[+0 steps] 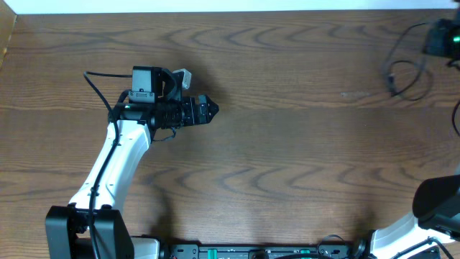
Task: Untangle cables
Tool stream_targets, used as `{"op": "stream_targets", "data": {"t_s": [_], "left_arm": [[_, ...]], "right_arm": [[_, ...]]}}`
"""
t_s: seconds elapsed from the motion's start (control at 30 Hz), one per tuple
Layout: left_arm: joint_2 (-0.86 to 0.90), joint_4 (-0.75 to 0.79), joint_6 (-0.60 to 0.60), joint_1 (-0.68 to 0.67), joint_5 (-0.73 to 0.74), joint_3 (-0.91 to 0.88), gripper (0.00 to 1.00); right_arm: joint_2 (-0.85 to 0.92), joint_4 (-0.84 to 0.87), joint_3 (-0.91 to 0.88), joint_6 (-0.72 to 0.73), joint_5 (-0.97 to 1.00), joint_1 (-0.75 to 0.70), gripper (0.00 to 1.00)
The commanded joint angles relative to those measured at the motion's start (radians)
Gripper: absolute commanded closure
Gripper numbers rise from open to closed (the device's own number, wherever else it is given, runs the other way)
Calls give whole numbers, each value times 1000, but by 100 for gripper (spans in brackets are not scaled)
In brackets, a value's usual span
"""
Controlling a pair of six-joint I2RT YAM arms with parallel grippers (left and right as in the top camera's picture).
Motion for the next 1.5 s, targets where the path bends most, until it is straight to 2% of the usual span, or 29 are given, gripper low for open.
{"op": "stream_targets", "data": {"t_s": [0.0, 0.13, 0.23, 0.43, 0.57, 0.8, 1.07, 1.37, 1.47], "left_arm": [[-7, 14, 17, 4, -12, 2, 2], [-7, 35, 17, 4, -12, 2, 2], [-7, 53, 17, 4, -11, 2, 2], [-7, 48, 18, 4, 51, 2, 2], [-7, 49, 17, 3, 113, 2, 2], [-7, 66, 17, -24, 112, 2, 2], [-7, 109, 17, -98, 111, 2, 2], [-7, 80, 18, -105, 112, 2, 2], [-7, 76, 18, -105, 112, 2, 2]], "right_arm": [[65, 75, 20, 11, 7, -64, 99], [154, 166, 54, 25, 8, -115, 99], [277, 221, 153, 55, 30, -151, 99], [485, 143, 418, 59, 106, -214, 99], [560, 89, 547, 70, 164, -290, 99], [577, 101, 557, 90, 80, -415, 99], [671, 107, 557, 90, 67, -342, 99], [745, 80, 556, 148, 113, -312, 99], [745, 61, 556, 212, 198, -316, 99]]}}
